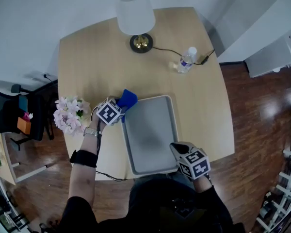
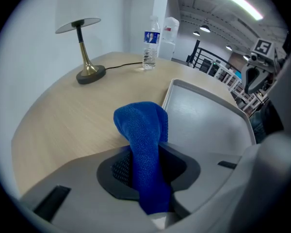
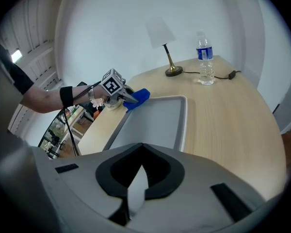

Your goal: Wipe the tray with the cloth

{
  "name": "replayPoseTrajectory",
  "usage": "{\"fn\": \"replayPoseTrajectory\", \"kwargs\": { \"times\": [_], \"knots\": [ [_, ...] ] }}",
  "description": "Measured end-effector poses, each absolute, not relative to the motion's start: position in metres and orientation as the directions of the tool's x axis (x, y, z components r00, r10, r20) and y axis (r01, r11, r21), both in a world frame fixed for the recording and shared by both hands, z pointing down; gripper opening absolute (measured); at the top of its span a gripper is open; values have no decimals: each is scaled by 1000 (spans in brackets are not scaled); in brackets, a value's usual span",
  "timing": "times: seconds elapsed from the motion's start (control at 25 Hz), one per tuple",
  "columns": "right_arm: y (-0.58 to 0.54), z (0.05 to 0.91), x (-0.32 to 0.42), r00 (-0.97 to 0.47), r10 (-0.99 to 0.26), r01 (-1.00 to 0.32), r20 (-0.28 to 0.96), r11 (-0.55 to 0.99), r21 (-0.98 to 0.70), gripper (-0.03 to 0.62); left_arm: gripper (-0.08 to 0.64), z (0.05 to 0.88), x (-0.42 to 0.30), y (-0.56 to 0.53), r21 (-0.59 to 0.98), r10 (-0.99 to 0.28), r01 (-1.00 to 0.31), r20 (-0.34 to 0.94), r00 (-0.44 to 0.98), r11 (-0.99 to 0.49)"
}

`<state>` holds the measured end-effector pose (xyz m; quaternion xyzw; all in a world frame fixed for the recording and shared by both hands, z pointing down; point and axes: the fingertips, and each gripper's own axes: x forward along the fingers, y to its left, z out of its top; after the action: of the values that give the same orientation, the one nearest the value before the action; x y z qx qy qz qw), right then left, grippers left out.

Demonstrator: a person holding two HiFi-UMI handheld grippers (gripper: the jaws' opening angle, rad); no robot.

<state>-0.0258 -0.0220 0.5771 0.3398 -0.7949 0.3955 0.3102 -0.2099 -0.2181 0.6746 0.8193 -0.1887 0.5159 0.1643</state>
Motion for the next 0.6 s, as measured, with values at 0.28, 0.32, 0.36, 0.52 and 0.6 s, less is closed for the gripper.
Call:
{"fn": "replayPoseTrajectory", "kwargs": {
  "times": [0.28,0.32,0.36,0.52,0.6],
  "knots": [
    [-20,584,-28,-584,-286,-784,759,440,-438,6,115,674,-162,-227,35,-116,-380,922,369,-924],
    [-20,584,-26,-582,-290,-787,760,436,-437,6,115,673,-144,-228,45,-111,-363,911,397,-931],
    [-19,584,-24,-580,-294,-790,760,431,-436,6,115,673,-126,-230,53,-107,-349,900,422,-936],
    [-15,584,-12,-567,-313,-807,762,398,-437,6,115,673,-69,-233,89,-76,-330,887,455,-940],
    [-11,586,-4,-561,-320,-814,764,380,-439,6,115,673,-43,-233,107,-60,-318,879,473,-942]
  ]
}}
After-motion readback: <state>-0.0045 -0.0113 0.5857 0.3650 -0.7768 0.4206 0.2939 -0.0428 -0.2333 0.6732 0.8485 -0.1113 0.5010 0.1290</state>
